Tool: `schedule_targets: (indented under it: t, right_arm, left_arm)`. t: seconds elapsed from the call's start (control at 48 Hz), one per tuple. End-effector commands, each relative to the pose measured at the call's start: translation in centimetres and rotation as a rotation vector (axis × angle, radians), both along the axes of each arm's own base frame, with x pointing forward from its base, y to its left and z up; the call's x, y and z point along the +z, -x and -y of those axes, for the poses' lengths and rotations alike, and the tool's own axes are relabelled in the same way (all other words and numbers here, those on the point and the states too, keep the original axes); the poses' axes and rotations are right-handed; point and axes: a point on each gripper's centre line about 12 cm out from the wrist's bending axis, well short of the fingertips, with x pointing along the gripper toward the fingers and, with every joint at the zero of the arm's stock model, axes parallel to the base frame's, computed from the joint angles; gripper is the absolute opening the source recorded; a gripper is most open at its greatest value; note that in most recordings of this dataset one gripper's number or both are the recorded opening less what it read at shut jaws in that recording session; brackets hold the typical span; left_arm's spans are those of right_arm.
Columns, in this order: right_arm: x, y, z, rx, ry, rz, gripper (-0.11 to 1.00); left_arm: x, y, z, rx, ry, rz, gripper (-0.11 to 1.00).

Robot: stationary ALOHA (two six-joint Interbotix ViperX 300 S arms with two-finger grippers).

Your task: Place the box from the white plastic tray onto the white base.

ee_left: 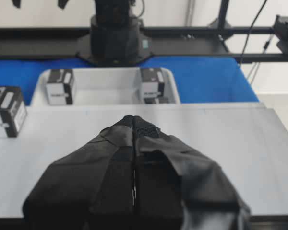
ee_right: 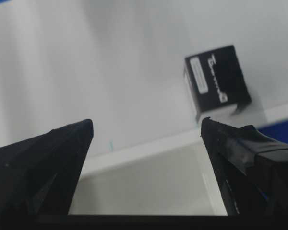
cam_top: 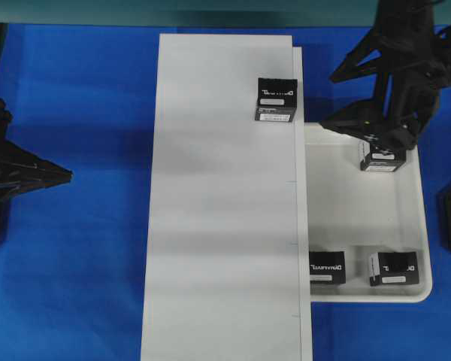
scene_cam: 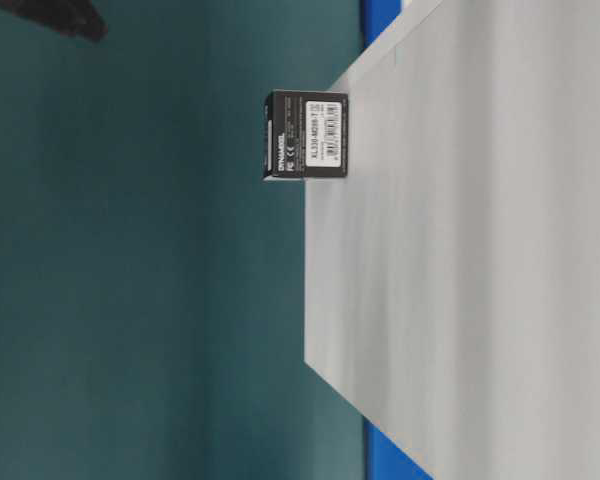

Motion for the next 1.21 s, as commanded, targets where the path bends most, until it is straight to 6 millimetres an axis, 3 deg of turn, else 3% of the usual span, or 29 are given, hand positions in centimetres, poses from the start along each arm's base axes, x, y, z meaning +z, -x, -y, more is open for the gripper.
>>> schedule_targets:
  t: [0.0, 0.688, 1.188]
  right_arm:
    - [0.6, 0.5, -0.2, -0.003, 0.013, 0.034, 0.99]
    - [0.2, 5.2, -1.8, -0.033, 0.02, 0.127, 0.99]
    - [0.1, 7.0, -2.3, -0.07, 0.033, 0.243, 0.99]
  left_arm:
    - [0.4, -0.1, 0.0, 0.0, -0.003, 0.009, -0.07]
    - [0.4, -0.1, 0.0, 0.0, -0.001, 0.009, -0.07]
    - [0.4, -0.1, 0.0, 0.001, -0.001, 0.009, -0.07]
